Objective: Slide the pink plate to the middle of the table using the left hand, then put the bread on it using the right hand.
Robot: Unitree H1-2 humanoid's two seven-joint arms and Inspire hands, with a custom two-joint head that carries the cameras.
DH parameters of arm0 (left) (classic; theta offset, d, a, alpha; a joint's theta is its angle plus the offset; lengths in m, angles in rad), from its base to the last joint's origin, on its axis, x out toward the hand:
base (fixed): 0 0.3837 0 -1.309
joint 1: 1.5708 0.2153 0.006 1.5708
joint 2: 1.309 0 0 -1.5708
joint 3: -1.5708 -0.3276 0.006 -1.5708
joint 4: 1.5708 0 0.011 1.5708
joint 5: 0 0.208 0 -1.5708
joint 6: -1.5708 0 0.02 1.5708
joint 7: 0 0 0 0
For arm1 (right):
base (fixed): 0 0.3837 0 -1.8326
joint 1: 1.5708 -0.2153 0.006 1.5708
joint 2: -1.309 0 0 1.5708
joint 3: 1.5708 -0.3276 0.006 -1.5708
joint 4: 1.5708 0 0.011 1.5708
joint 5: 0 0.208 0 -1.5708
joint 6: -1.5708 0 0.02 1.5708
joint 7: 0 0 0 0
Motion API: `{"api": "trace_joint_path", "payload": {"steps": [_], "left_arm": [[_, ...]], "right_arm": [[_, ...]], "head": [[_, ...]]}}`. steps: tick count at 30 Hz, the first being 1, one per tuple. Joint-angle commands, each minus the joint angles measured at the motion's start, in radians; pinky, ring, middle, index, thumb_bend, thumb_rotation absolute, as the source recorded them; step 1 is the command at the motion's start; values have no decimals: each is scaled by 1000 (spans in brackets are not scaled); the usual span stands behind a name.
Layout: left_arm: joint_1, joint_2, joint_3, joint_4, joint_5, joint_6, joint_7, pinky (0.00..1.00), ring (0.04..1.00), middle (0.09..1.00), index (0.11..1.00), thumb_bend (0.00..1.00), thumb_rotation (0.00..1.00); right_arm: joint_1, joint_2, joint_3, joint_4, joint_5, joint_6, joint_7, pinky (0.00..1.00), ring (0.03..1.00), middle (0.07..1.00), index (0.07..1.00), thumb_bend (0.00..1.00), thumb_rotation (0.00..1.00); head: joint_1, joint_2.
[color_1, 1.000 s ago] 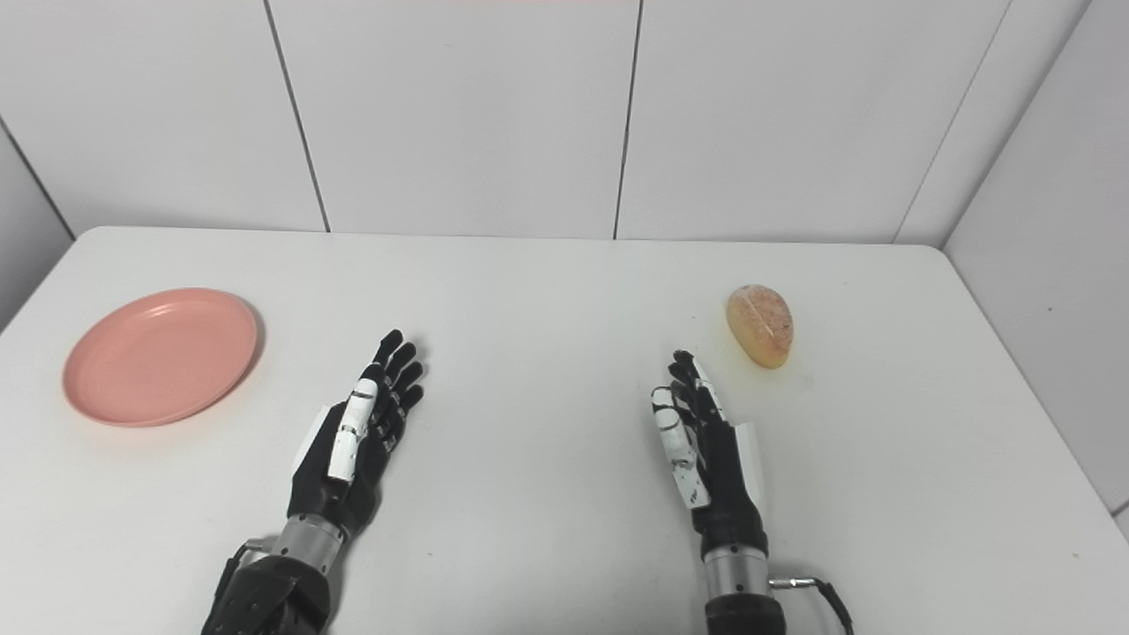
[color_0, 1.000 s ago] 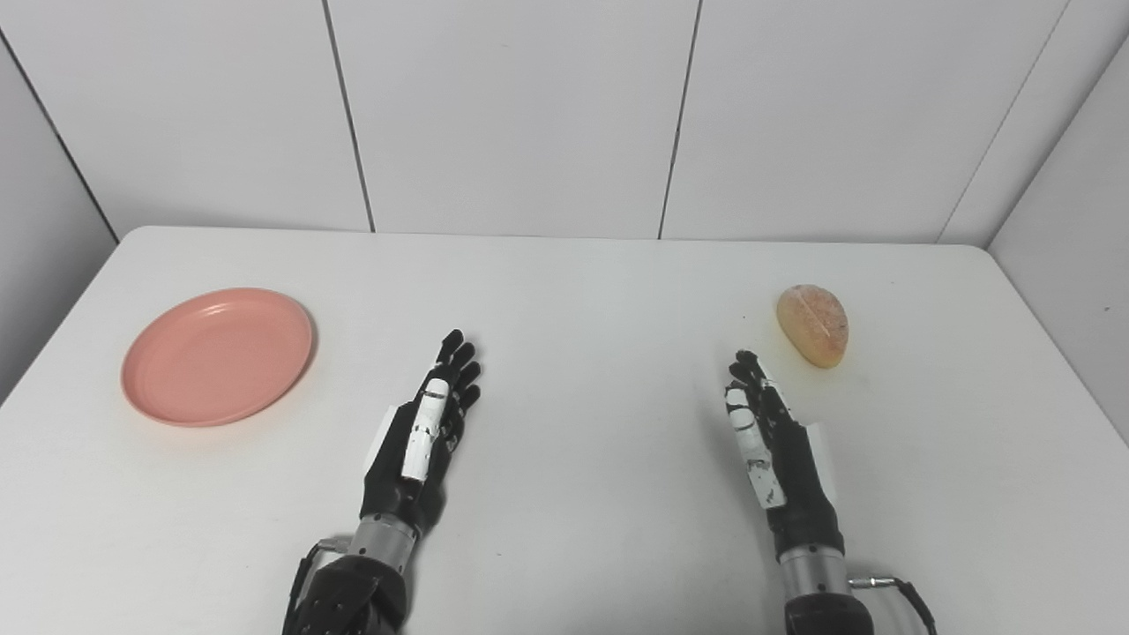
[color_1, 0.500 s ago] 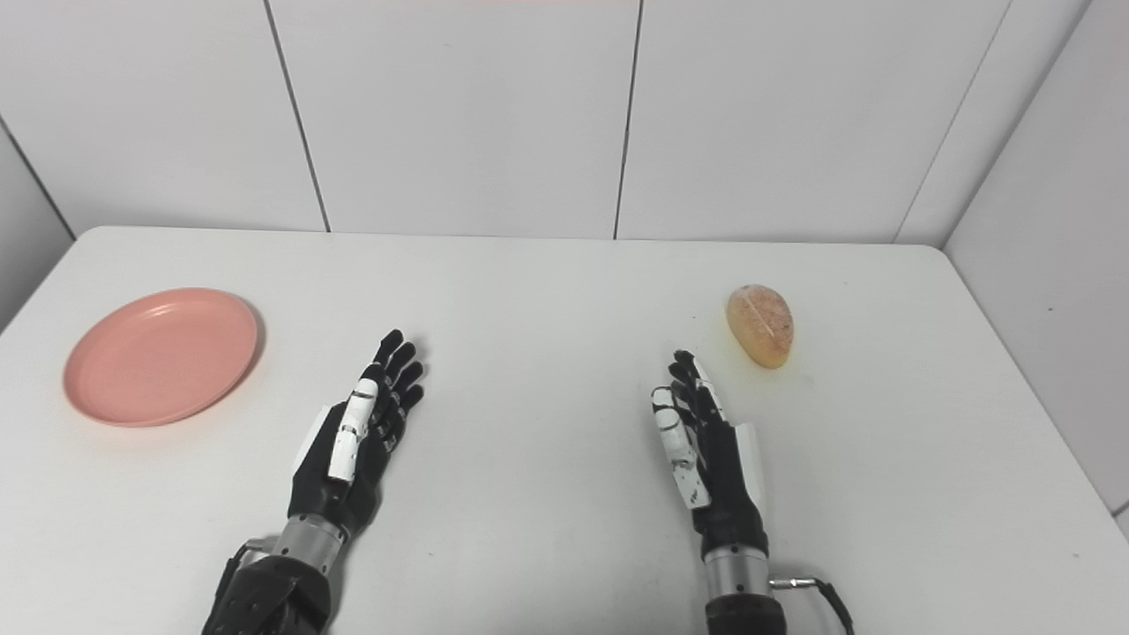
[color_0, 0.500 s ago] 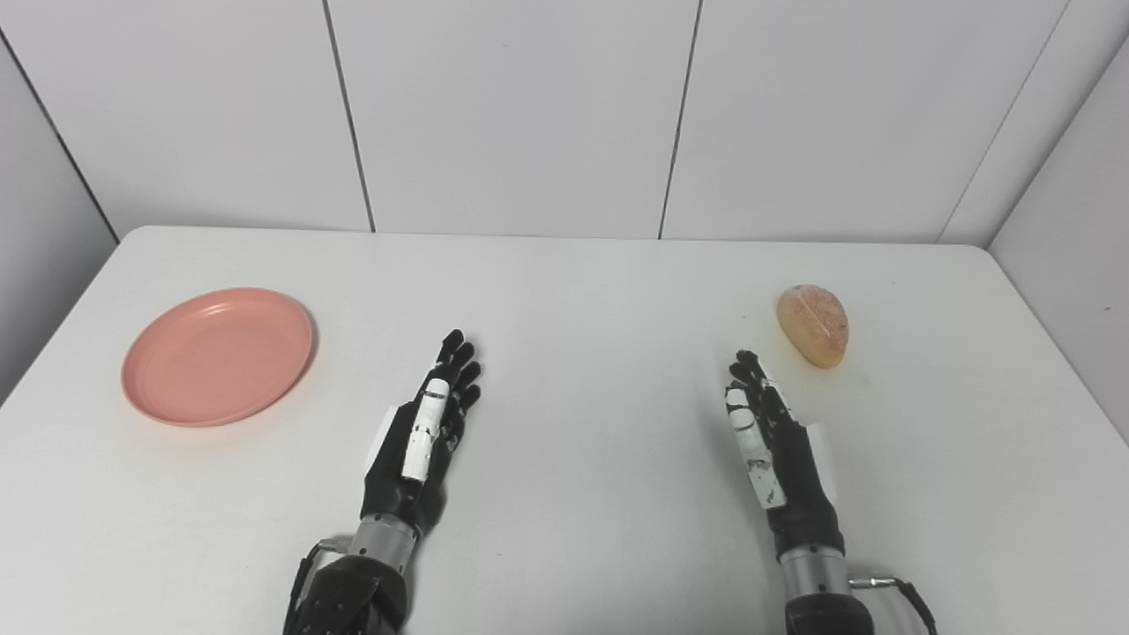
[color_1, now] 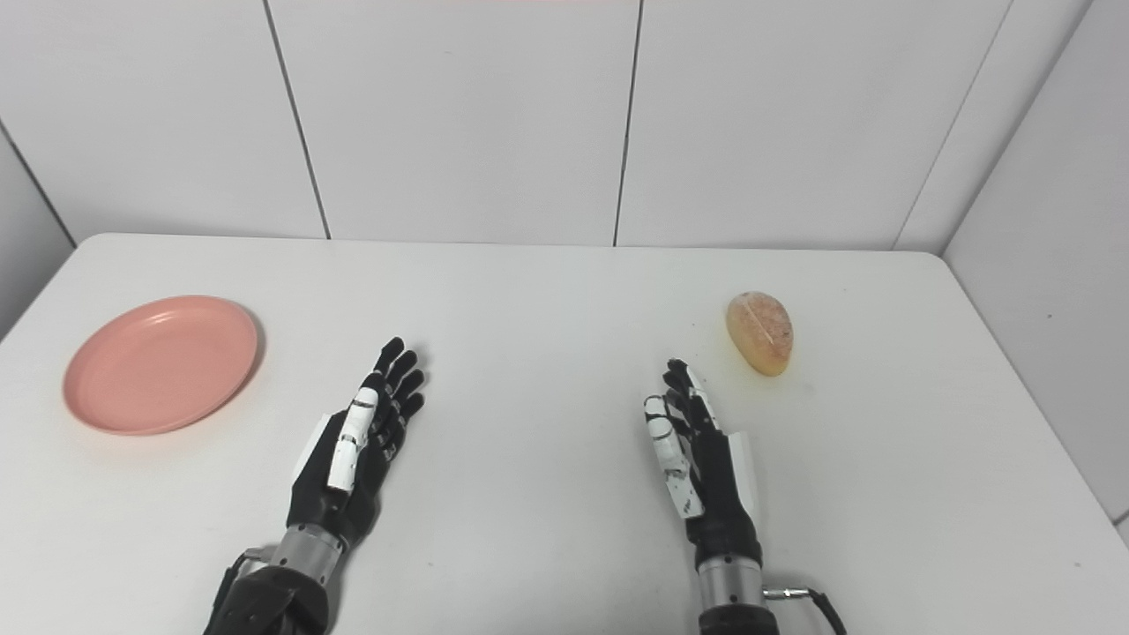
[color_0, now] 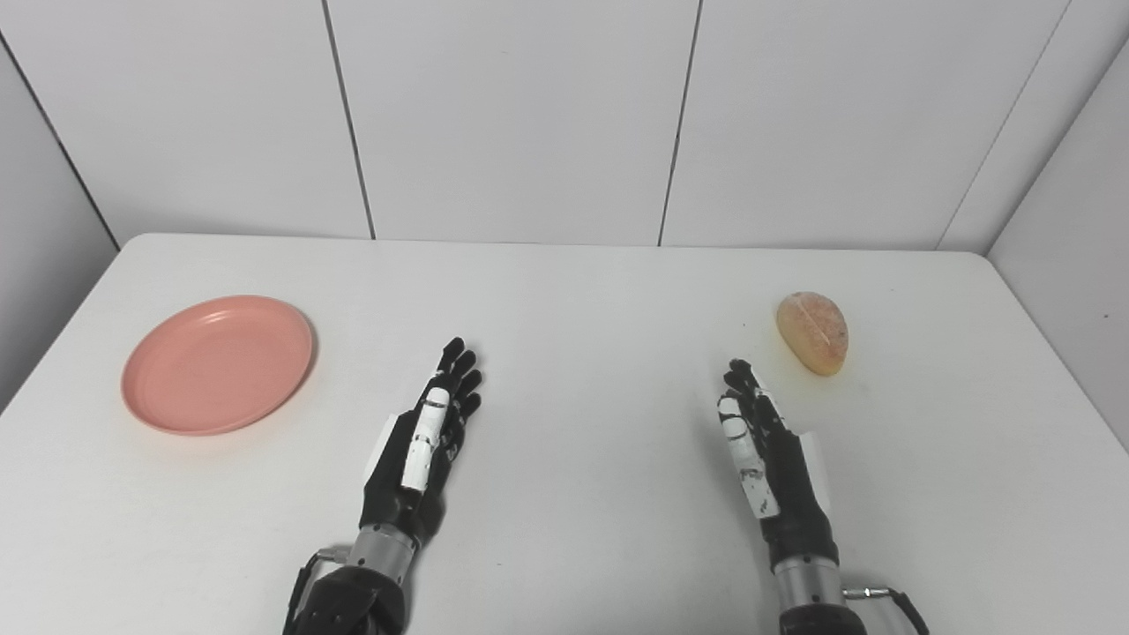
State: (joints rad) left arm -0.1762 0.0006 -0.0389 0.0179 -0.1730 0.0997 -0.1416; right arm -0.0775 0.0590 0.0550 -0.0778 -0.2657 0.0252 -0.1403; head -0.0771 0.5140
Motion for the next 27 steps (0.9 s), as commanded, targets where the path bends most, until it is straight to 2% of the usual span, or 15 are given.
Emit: {"api": "trace_joint_path", "payload": {"steps": [1, 2, 4, 5, 6, 7, 8, 9, 10, 11, 13, 15, 18, 21, 27], "left_arm": [[15, -18, -11, 34, 14, -2, 5, 1000, 984, 986, 968, 395, 1000], [16, -24, -15, 42, 16, -9, 7, 1000, 983, 986, 969, 395, 1000], [18, -43, -24, 64, 22, -27, 12, 1000, 984, 990, 975, 399, 1000], [17, -54, -29, 78, 26, -37, 16, 1000, 984, 990, 975, 399, 1000], [16, -61, -32, 87, 29, -45, 18, 1000, 983, 990, 976, 399, 1000], [14, -73, -37, 104, 38, -58, 24, 1000, 983, 990, 976, 399, 1000], [11, -81, -41, 116, 45, -69, 29, 1000, 982, 990, 978, 395, 988], [7, -92, -47, 134, 57, -83, 38, 1000, 981, 990, 978, 394, 984], [4, -100, -50, 147, 65, -93, 44, 999, 979, 989, 979, 378, 985], [-1, -108, -54, 167, 75, -109, 51, 999, 978, 988, 979, 373, 986], [-9, -121, -58, 197, 91, -135, 61, 991, 976, 988, 981, 359, 994], [-17, -131, -63, 222, 112, -152, 72, 986, 976, 988, 982, 359, 998], [-24, -142, -67, 245, 136, -169, 86, 971, 975, 987, 981, 365, 1000], [-29, -148, -68, 255, 147, -170, 91, 976, 979, 986, 981, 359, 1000], [-27, -151, -69, 246, 159, -153, 97, 986, 982, 984, 977, 352, 1000]], "right_arm": [[-6, -20, -10, -18, 14, -28, 7, 845, 889, 902, 908, 302, 1000], [-1, -29, -12, -18, 17, -31, 11, 850, 890, 903, 910, 304, 1000], [8, -53, -20, -9, 44, -60, 24, 873, 901, 914, 922, 318, 1000], [11, -64, -27, -3, 63, -72, 31, 875, 902, 914, 922, 320, 1000], [13, -71, -32, 1, 75, -80, 35, 883, 906, 915, 923, 326, 1000], [13, -78, -42, 12, 103, -90, 43, 885, 906, 916, 923, 327, 1000], [13, -84, -50, 21, 124, -98, 50, 924, 917, 922, 927, 315, 1000], [9, -93, -60, 45, 152, -124, 60, 938, 921, 925, 929, 311, 1000], [6, -100, -67, 63, 172, -143, 67, 957, 929, 931, 935, 311, 1000], [2, -107, -73, 80, 190, -163, 76, 964, 932, 933, 937, 311, 1000], [-2, -118, -79, 95, 211, -182, 90, 990, 949, 944, 945, 305, 1000], [-1, -124, -81, 93, 223, -184, 99, 994, 954, 949, 948, 304, 1000], [3, -125, -83, 79, 247, -172, 106, 1000, 965, 955, 950, 245, 1000], [4, -127, -85, 72, 258, -164, 114, 1000, 975, 958, 949, 200, 1000], [7, -121, -83, 53, 281, -145, 124, 1000, 983, 968, 959, 175, 1000]], "head": [[85, -30], [85, -30], [154, -55], [212, -76], [212, -76], [268, -97], [276, -100], [323, -121], [323, -121], [361, -137], [390, -149], [415, -158], [425, -161], [438, -162], [432, -161]]}}
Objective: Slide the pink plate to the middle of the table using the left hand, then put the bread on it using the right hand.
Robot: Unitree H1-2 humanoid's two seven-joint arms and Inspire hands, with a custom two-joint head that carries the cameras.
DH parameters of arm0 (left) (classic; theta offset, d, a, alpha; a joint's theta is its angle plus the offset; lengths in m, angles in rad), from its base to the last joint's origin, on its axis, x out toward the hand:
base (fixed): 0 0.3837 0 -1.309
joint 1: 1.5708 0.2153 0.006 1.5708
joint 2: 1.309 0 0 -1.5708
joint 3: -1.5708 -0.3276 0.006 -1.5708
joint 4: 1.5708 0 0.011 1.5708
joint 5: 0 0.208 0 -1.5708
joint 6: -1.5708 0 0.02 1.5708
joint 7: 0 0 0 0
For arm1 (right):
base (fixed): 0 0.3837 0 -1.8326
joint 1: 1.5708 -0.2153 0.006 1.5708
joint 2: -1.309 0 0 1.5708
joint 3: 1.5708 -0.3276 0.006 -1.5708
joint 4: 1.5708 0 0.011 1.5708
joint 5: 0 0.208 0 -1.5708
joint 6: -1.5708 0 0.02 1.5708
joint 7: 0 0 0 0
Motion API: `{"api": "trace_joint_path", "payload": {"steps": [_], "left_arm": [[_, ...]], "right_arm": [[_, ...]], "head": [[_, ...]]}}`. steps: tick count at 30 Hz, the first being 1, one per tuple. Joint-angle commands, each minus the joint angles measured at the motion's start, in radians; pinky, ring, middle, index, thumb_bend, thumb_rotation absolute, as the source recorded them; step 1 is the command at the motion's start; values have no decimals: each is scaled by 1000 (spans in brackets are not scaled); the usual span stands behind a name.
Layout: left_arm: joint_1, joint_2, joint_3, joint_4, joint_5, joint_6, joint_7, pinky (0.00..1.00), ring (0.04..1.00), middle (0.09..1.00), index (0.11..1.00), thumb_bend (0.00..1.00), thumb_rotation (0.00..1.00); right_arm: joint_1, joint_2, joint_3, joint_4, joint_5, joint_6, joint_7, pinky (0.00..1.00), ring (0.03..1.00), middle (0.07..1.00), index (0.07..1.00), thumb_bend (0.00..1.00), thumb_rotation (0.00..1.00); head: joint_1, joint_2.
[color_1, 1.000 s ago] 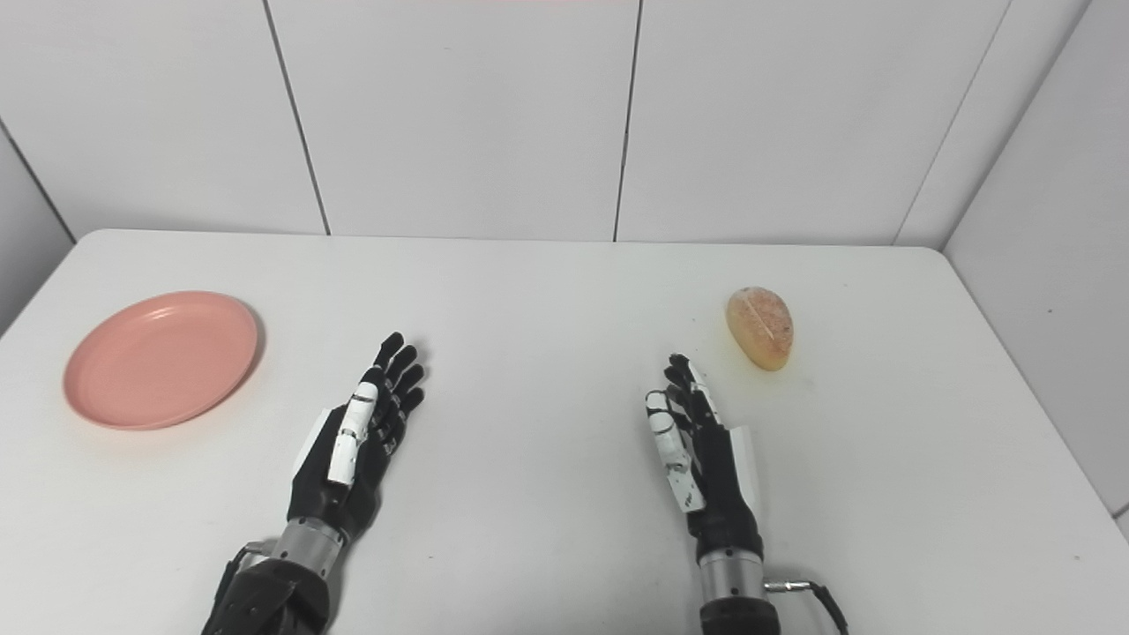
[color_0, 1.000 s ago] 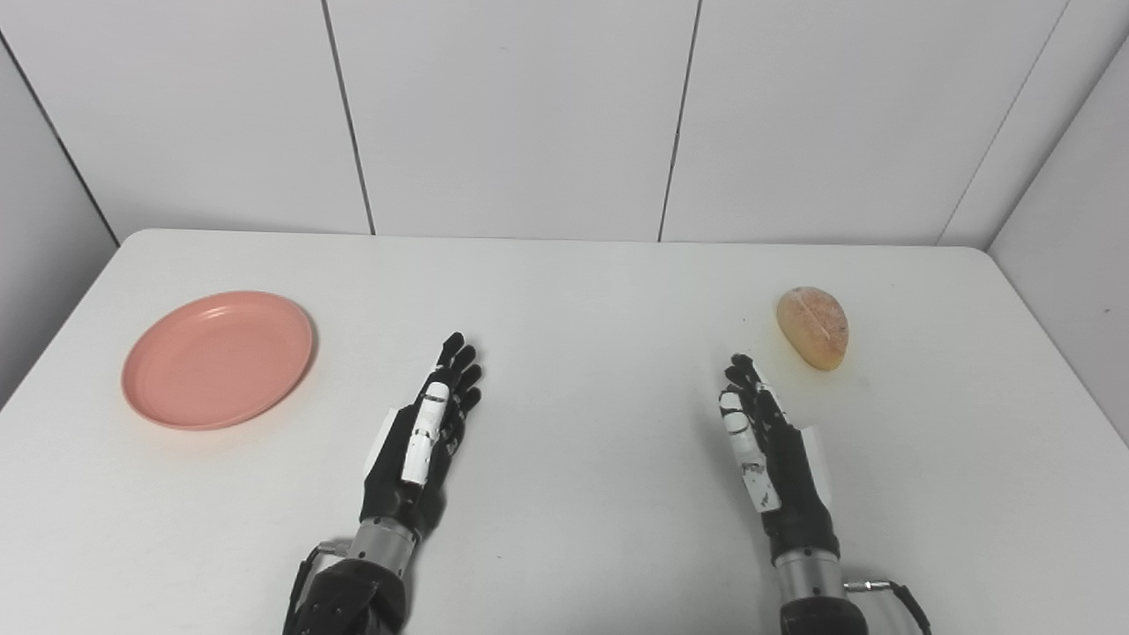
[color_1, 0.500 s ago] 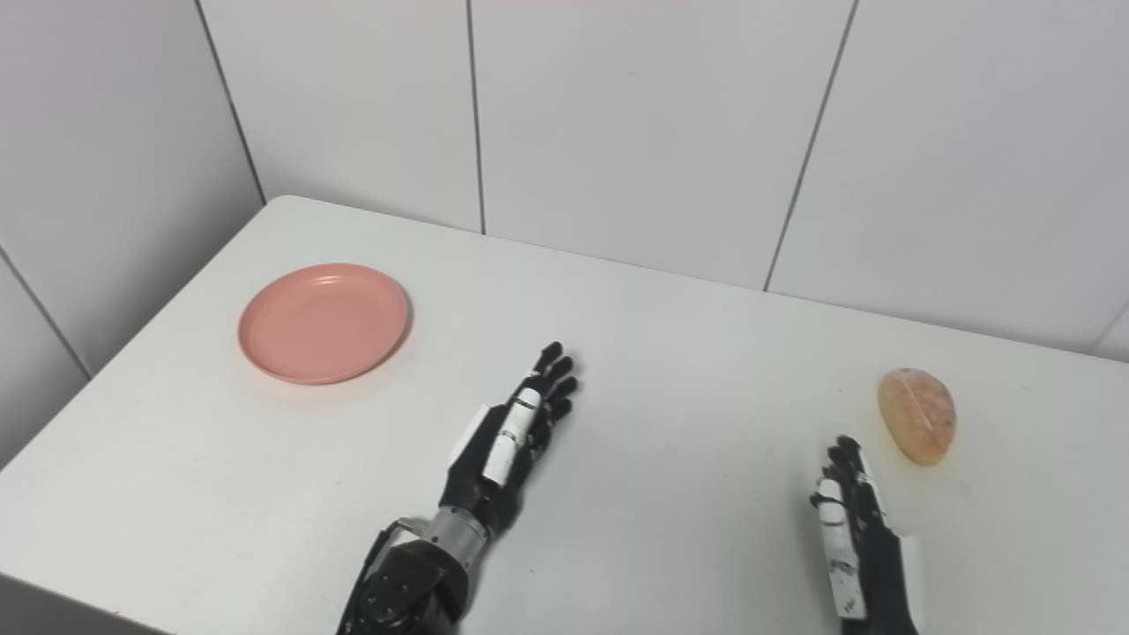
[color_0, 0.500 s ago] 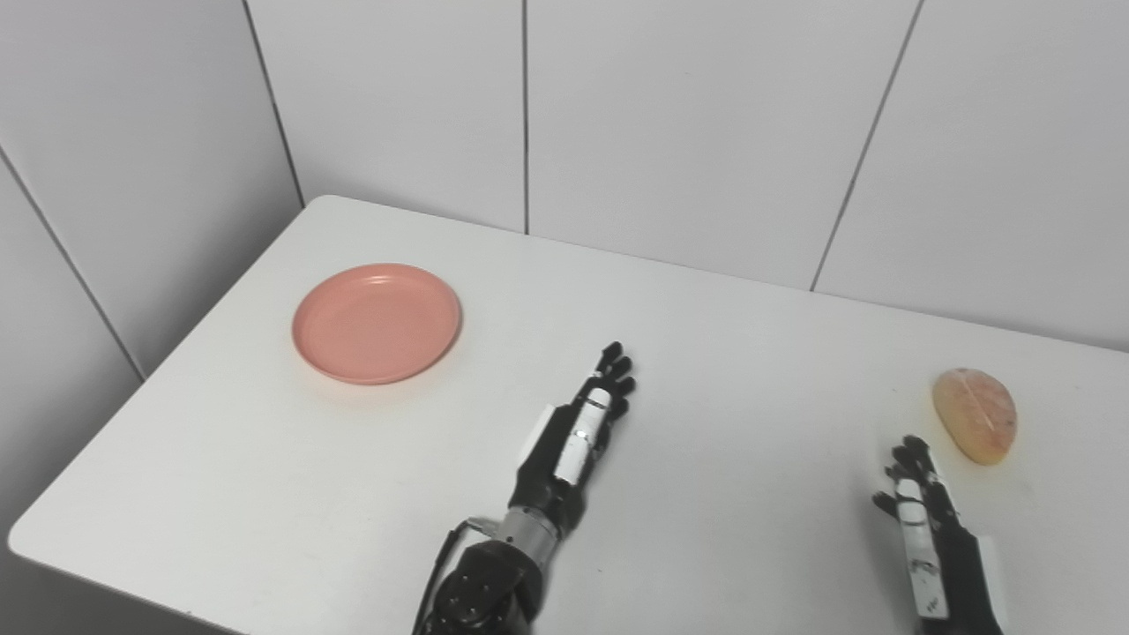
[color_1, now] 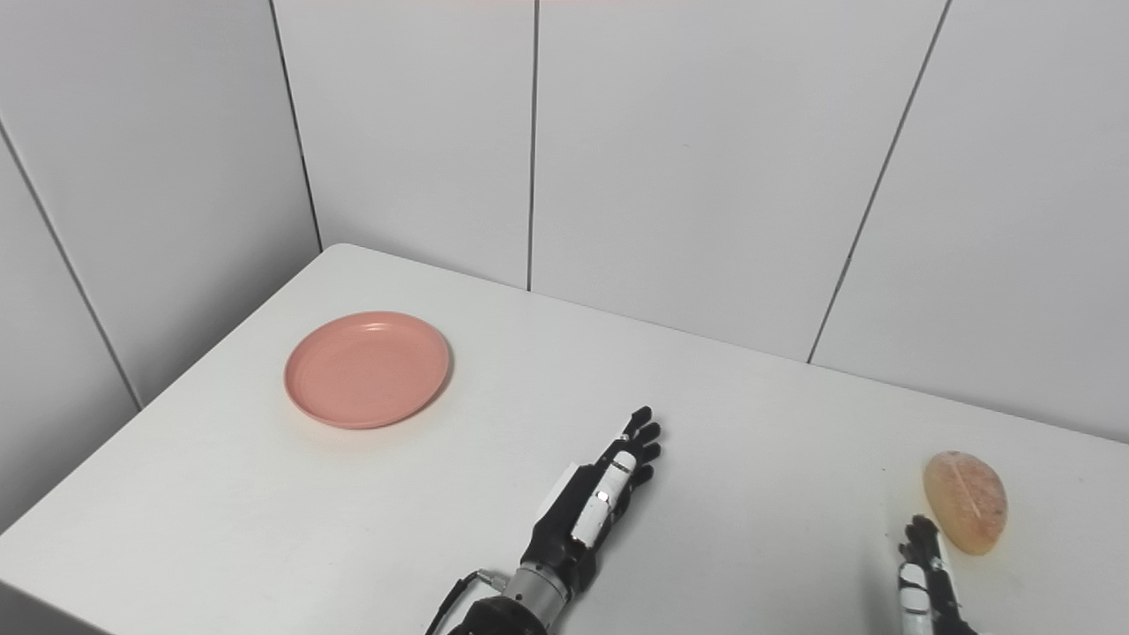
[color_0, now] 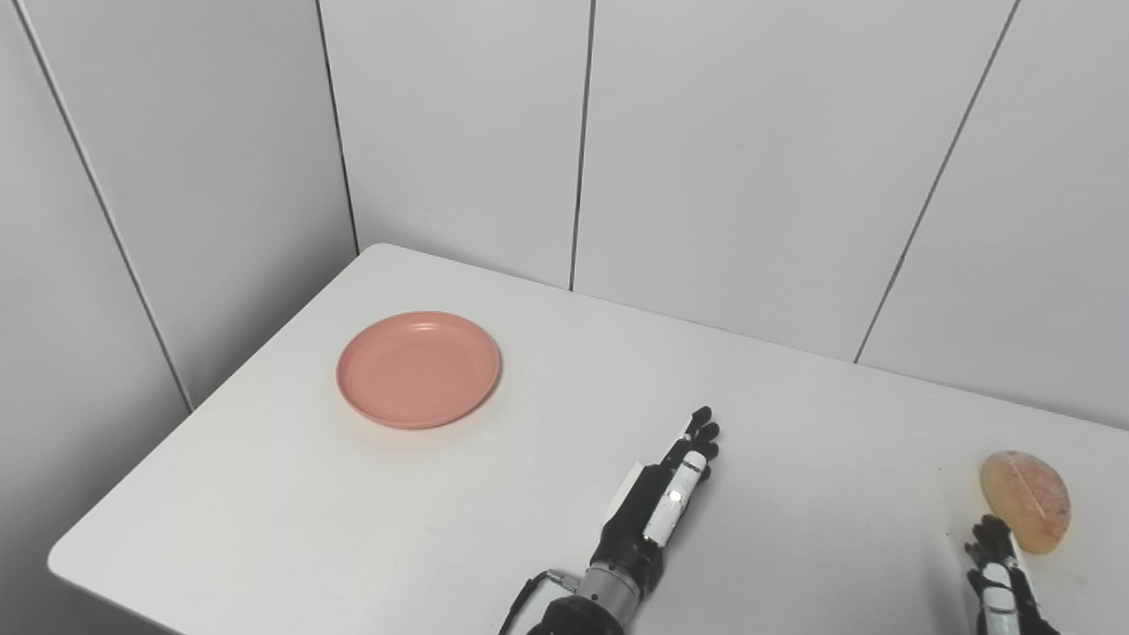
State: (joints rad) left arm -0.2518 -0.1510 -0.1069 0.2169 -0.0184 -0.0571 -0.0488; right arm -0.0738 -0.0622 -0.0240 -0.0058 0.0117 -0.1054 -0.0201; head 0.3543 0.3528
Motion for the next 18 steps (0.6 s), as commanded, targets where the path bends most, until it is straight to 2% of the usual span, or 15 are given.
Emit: {"api": "trace_joint_path", "payload": {"steps": [1, 9, 18], "left_arm": [[48, 1, -1, 47, 4, 2, 4, 986, 981, 983, 976, 351, 1000], [48, 10, 0, 26, -1, 3, -4, 987, 981, 987, 979, 347, 1000], [45, 34, 6, -73, 1, 39, -11, 982, 963, 970, 966, 367, 1000]], "right_arm": [[4, 1, -3, -24, 1, -6, 3, 1000, 981, 968, 958, 177, 1000], [4, 12, 3, -52, -15, 40, -3, 1000, 984, 969, 960, 199, 1000], [4, 28, 7, -62, -16, 58, -2, 1000, 994, 976, 967, 160, 1000]], "head": [[0, 0], [3, -1], [15, -16]]}}
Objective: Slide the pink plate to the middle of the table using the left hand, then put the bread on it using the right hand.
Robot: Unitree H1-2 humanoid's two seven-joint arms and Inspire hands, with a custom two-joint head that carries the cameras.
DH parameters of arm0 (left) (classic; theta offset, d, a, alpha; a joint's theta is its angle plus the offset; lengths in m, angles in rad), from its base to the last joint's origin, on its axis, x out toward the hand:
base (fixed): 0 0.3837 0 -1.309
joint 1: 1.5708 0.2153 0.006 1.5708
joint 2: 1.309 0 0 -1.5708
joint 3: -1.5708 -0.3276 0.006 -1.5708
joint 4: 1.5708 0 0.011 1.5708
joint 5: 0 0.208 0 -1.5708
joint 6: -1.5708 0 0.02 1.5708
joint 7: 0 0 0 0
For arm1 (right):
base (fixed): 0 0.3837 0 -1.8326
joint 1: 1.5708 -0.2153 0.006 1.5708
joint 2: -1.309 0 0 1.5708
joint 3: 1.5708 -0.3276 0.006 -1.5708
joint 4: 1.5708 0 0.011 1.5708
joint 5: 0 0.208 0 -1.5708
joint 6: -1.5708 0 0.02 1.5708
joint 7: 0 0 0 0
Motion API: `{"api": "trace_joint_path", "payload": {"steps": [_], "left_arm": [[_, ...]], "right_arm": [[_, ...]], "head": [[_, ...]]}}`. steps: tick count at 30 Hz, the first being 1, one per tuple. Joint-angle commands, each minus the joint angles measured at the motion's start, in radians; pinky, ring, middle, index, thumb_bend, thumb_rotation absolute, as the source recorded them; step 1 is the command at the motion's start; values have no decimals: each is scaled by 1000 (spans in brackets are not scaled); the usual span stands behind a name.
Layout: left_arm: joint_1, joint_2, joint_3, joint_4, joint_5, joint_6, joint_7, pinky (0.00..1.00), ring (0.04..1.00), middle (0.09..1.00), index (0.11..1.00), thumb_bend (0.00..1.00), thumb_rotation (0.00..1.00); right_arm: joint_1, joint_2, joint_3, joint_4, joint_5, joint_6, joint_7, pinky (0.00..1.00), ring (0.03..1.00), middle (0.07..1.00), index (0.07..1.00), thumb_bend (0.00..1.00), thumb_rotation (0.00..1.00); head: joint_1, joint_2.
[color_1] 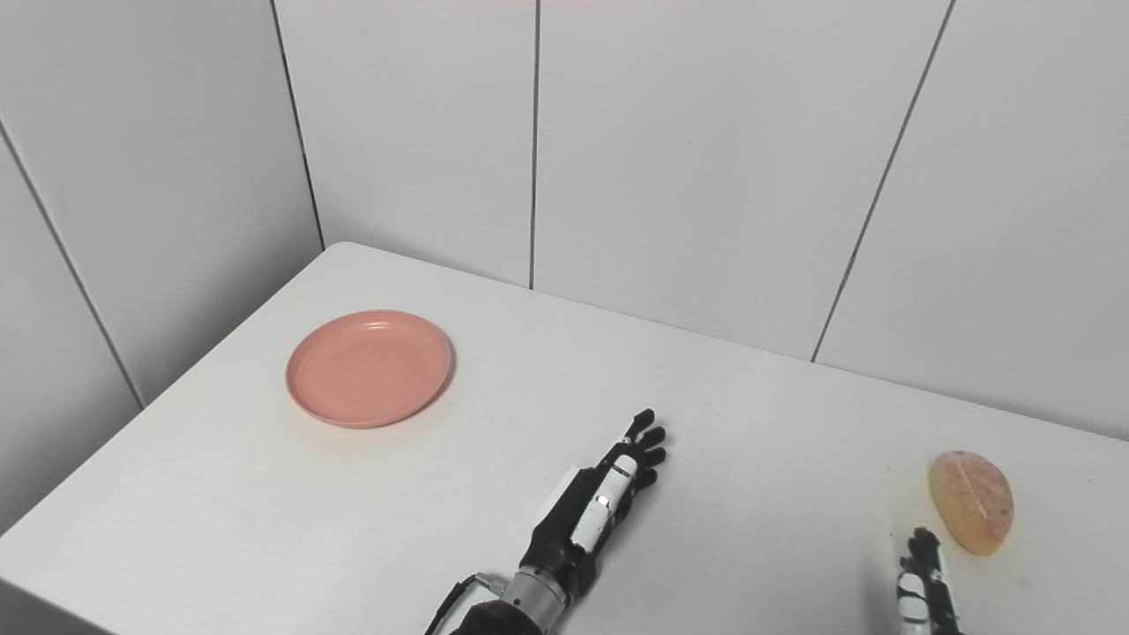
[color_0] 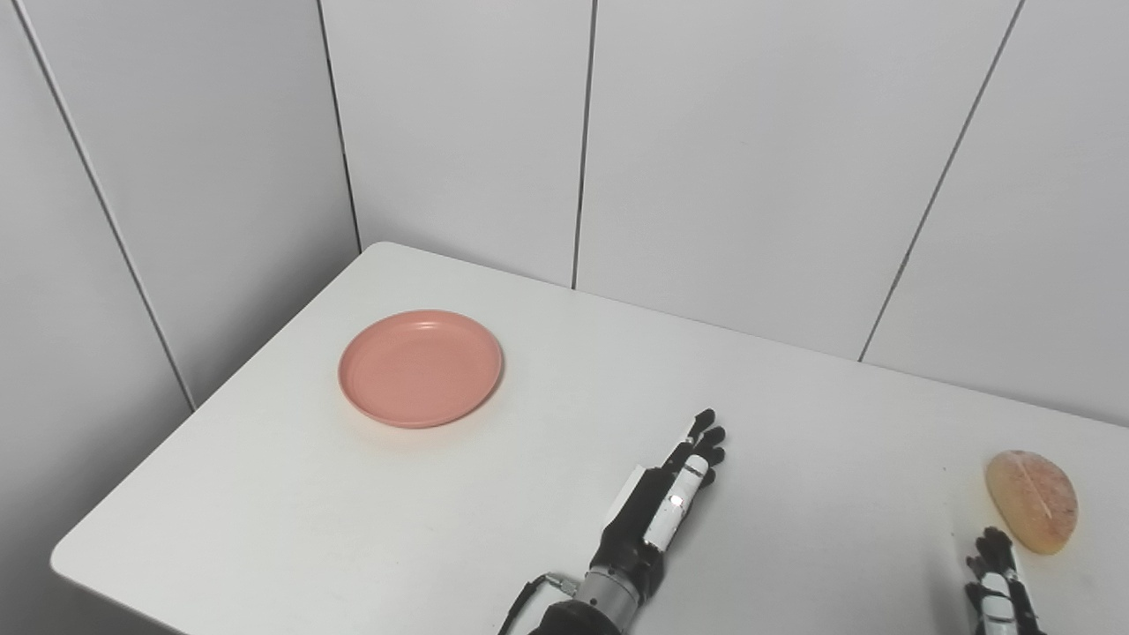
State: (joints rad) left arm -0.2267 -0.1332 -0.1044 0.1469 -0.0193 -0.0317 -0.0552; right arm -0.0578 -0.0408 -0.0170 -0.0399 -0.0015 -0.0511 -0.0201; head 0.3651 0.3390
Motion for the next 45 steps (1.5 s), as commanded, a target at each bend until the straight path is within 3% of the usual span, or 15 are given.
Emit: {"api": "trace_joint_path", "payload": {"steps": [1, 13, 27, 37, 45], "left_arm": [[19, 19, 3, -9, 4, 14, -5, 982, 963, 969, 966, 368, 1000], [-31, 88, 0, -209, 46, 137, 0, 931, 928, 946, 936, 419, 1000], [-186, 177, 109, -374, -14, 272, -6, 936, 910, 935, 922, 449, 1000], [-258, 266, 233, -356, -69, 293, 2, 921, 902, 915, 895, 417, 1000], [-301, 337, 292, -322, -78, 287, 25, 894, 903, 913, 887, 363, 1000]], "right_arm": [[-11, 8, 1, -29, -6, 5, -4, 1000, 993, 976, 967, 160, 1000], [-14, 25, 4, -26, -23, 1, -17, 1000, 972, 963, 960, 124, 1000], [-18, 16, 5, -22, -13, 1, -1, 1000, 987, 973, 973, 105, 1000], [-19, 8, 4, -20, -12, 5, 2, 1000, 983, 975, 976, 113, 1000], [-19, 1, 6, -18, -19, 6, 0, 1000, 979, 966, 968, 132, 1000]], "head": [[4, -3], [28, -13], [46, -14], [54, -13], [67, -10]]}}
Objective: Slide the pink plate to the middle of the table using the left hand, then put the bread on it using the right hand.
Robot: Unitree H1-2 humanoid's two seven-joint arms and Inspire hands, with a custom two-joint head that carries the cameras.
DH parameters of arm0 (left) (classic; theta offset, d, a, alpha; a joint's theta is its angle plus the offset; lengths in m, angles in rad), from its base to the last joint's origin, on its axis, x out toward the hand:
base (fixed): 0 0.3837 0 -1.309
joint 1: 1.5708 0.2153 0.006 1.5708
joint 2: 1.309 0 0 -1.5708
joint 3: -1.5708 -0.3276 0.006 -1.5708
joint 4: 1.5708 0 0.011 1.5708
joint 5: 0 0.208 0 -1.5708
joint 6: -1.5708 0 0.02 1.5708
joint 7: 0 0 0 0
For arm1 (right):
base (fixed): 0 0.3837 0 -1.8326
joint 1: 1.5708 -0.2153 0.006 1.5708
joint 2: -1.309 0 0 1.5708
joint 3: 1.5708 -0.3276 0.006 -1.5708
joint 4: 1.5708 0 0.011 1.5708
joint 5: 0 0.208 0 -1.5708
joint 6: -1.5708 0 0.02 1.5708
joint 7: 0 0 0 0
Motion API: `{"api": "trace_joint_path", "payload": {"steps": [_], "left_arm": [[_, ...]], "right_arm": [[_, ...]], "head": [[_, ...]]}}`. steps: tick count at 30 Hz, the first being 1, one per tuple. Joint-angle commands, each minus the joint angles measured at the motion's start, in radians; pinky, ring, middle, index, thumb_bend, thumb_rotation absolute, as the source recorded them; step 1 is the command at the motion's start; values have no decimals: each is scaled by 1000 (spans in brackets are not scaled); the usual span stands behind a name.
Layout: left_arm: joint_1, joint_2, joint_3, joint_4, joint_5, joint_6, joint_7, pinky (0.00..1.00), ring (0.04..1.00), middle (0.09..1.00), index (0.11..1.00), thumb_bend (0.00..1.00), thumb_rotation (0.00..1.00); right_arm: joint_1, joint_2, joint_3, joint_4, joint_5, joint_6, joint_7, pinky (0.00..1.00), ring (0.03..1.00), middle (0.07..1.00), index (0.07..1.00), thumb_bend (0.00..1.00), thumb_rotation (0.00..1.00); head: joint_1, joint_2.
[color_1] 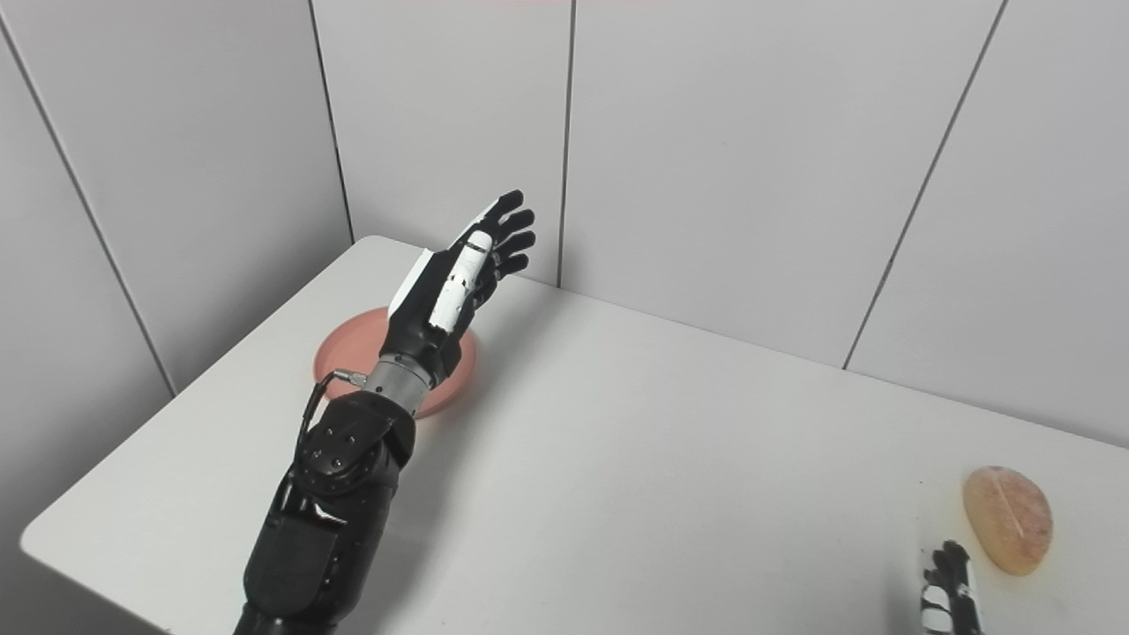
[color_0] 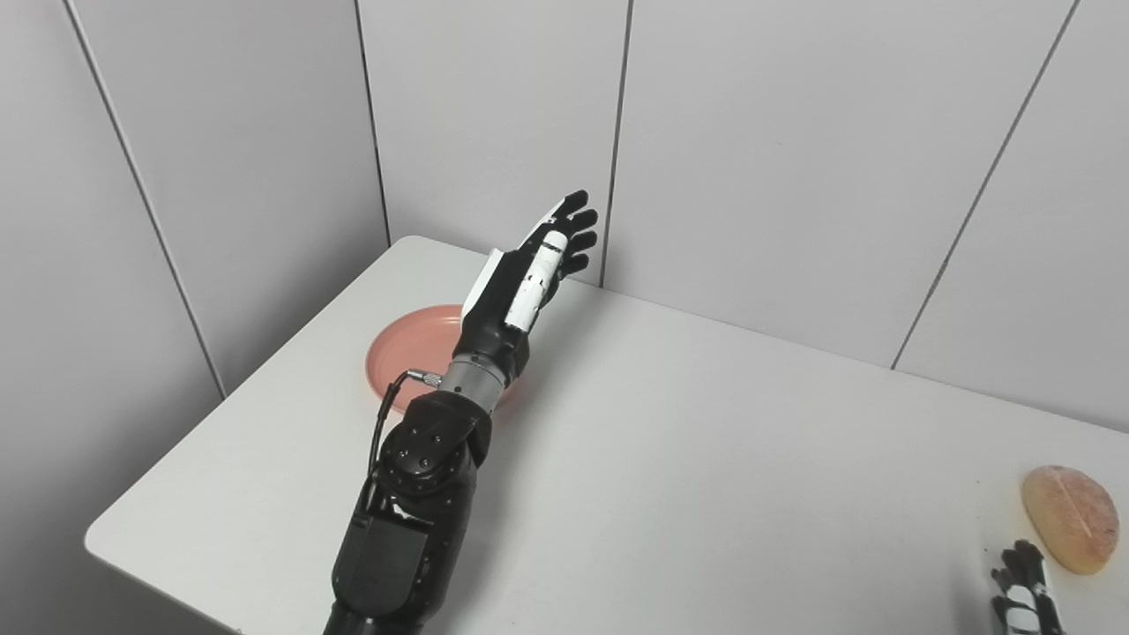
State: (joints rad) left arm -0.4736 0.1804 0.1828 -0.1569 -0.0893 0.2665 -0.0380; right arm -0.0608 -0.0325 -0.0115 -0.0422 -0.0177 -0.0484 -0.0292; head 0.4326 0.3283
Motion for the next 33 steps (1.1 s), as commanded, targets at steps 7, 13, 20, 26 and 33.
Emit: {"api": "trace_joint_path", "payload": {"steps": [7, 13, 20, 26, 33], "left_arm": [[-72, 78, 84, 2, -3, 22, 57, 884, 898, 910, 897, 386, 1000], [-86, 144, 148, 85, -42, -35, 56, 879, 896, 908, 892, 382, 1000], [-100, 217, 177, 163, -55, -62, 53, 898, 906, 912, 882, 379, 1000], [-124, 264, 198, 242, -57, -71, 70, 905, 909, 916, 902, 383, 1000], [-133, 295, 231, 317, -72, -89, 77, 925, 921, 926, 914, 361, 1000]], "right_arm": [[-20, -10, -1, -1, 4, -6, 12, 1000, 979, 967, 966, 140, 1000], [-27, -14, -6, 21, 16, -34, 19, 1000, 972, 966, 963, 151, 1000], [-24, -19, -7, 13, 17, -17, 22, 1000, 974, 969, 967, 161, 1000], [-26, -19, -10, 24, 24, -25, 23, 1000, 973, 970, 967, 166, 1000], [-26, -22, -11, 26, 35, -28, 28, 1000, 972, 969, 969, 169, 1000]], "head": [[2, -2], [8, -3], [18, -7], [19, -8], [19, -11]]}}
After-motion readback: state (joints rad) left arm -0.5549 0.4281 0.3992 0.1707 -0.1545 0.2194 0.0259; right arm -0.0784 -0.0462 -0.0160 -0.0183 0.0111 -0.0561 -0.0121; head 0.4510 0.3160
